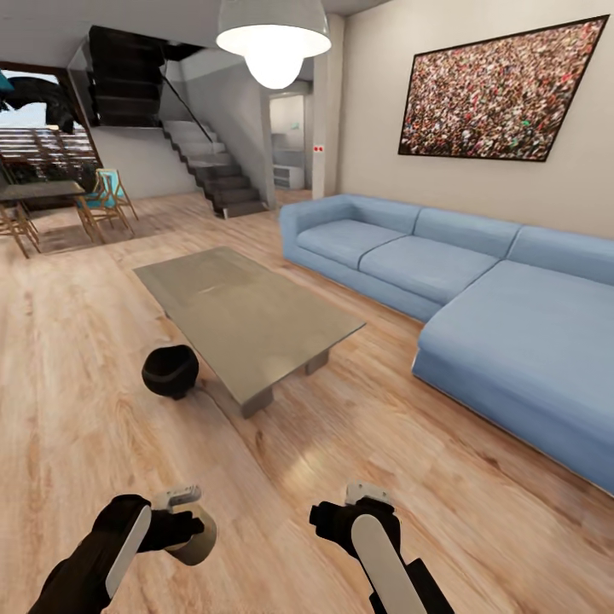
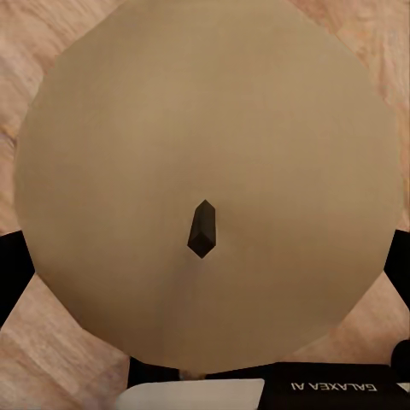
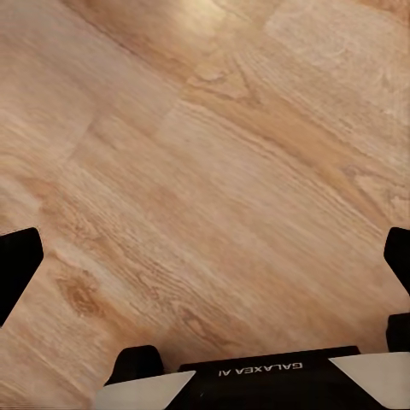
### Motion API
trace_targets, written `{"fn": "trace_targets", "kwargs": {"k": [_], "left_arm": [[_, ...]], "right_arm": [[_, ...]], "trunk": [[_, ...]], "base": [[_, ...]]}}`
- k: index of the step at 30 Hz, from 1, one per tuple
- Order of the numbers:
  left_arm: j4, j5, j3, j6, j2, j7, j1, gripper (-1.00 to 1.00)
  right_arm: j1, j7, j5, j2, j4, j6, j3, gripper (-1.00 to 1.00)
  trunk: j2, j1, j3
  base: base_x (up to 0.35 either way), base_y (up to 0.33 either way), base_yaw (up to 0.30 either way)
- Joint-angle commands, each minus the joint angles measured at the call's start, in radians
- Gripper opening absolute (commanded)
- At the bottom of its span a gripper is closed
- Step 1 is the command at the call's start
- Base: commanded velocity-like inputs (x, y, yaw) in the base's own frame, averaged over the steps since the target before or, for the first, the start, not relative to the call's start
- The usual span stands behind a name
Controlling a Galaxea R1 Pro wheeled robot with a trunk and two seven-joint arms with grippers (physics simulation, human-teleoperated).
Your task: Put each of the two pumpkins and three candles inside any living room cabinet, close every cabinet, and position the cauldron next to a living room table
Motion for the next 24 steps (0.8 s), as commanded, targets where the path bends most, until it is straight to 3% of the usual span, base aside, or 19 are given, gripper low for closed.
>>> {"fn": "trace_targets", "kwargs": {"k": [1, 10, 24], "left_arm": [[0.001, 0.002, 0.0, -0.006, 0.0, 0.0, 0.0, -1.0], [0.002, 0.006, 0.001, -0.019, 0.0, 0.001, 0.0, -1.0], [0.003, 0.005, 0.0, -0.021, -0.001, -0.002, 0.001, -1.0]], "right_arm": [[0.0, 0.0, 0.0, 0.0, 0.001, 0.0, 0.0, 1.0], [0.0, 0.0, 0.0, 0.0, 0.002, 0.0, 0.001, 1.0], [0.0, 0.0, 0.0, 0.0, 0.002, 0.0, 0.002, 1.0]], "trunk": [[0.0, 0.0, 0.0], [0.0, 0.0, 0.0], [0.0, 0.0, 0.0]], "base": [[-0.058, 0.041, 0.29], [-0.168, 0.188, 0.29], [-0.012, 0.185, 0.29]]}}
